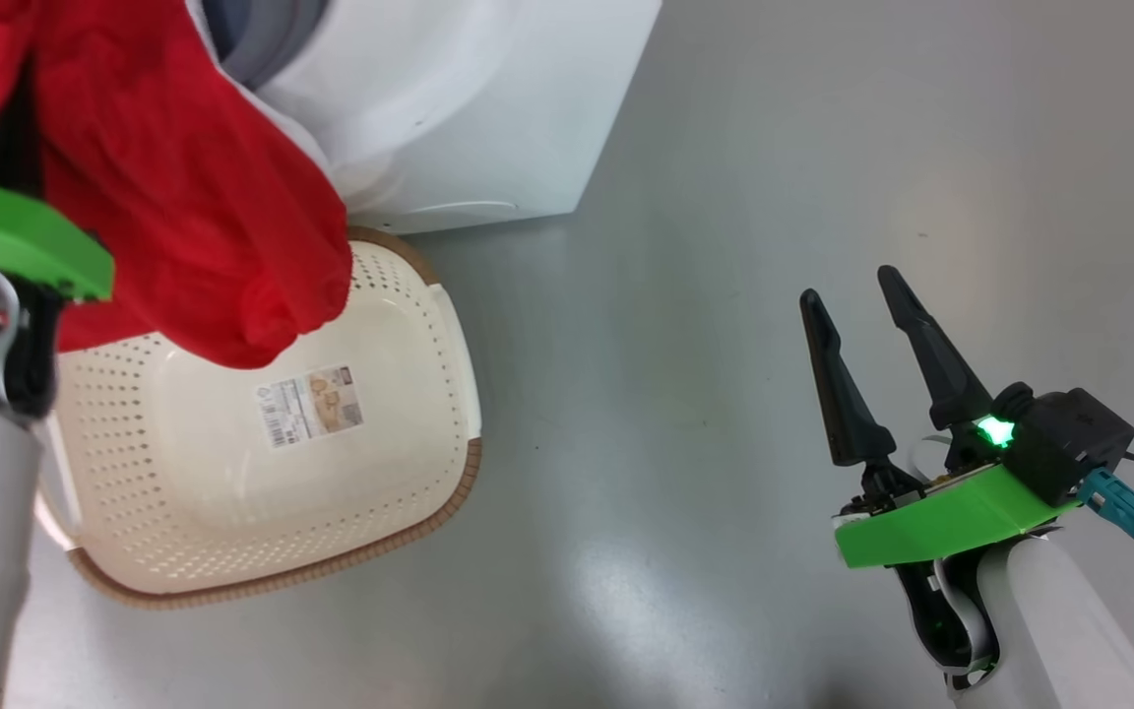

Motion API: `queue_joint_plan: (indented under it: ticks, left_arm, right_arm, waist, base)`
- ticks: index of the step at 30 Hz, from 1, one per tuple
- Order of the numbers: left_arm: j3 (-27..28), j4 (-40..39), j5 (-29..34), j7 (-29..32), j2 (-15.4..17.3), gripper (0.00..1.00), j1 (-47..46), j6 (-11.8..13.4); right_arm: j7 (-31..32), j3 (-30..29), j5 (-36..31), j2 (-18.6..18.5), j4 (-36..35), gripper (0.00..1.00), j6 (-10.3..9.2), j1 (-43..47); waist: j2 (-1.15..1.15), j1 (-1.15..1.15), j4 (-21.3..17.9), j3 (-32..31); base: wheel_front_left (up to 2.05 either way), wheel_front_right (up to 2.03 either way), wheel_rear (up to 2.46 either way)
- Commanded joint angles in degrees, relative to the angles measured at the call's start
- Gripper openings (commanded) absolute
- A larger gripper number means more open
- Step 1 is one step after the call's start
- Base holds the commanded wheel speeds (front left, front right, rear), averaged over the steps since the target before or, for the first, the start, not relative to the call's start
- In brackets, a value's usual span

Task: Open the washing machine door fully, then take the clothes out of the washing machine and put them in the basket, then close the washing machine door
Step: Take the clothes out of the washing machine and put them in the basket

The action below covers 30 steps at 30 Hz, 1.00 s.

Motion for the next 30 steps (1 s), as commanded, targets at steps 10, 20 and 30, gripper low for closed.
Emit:
queue_joint_plan:
  ticks: [10, 20, 30]
  left_arm:
    - [6.3, -13.6, 3.9, -0.3, -1.5, 0.00, 12.2, 0.0]
    - [6.6, -22.4, 7.2, -0.3, -4.0, 0.00, 24.4, 0.0]
    - [4.9, -20.5, 6.7, -0.3, -6.1, 0.00, 30.7, 0.0]
  right_arm:
    - [-0.4, -0.2, 0.0, 0.1, -0.6, 1.00, 0.19, 1.1]
    - [-0.4, -0.4, 0.1, 0.1, -0.3, 1.00, 0.19, 1.9]
    - [-0.4, 0.0, 0.0, 0.1, -0.5, 1.00, 0.19, 2.3]
  waist:
    - [0.00, 0.00, 2.6, -2.3]
    - [0.00, 0.00, 3.5, -3.3]
    - [0.00, 0.00, 3.4, -3.2]
  base:
    - [0.00, 0.00, 0.00]
    - [0.00, 0.00, 0.00]
    - [0.00, 0.00, 0.00]
